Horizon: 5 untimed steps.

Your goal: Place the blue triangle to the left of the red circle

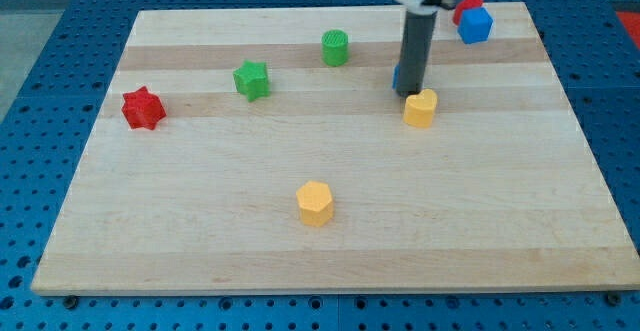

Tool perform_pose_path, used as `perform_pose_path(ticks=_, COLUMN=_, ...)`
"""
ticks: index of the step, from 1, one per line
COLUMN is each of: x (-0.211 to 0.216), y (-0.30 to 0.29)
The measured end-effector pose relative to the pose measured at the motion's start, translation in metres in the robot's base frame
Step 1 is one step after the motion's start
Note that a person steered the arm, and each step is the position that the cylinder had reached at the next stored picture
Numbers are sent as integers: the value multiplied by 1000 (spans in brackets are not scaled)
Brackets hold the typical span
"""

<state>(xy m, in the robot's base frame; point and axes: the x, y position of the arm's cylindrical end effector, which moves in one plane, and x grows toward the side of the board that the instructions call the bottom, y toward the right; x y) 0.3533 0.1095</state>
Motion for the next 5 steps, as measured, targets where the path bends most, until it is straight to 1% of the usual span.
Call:
perform_pose_path(ticks=1, x=-26, y=14)
perform_pose_path(ticks=2, x=-18, y=14)
perform_pose_path(ticks=3, x=-20, y=5)
perform_pose_path(ticks=4, x=-63, y=5)
perform_pose_path(ticks=5, x=-89, y=5)
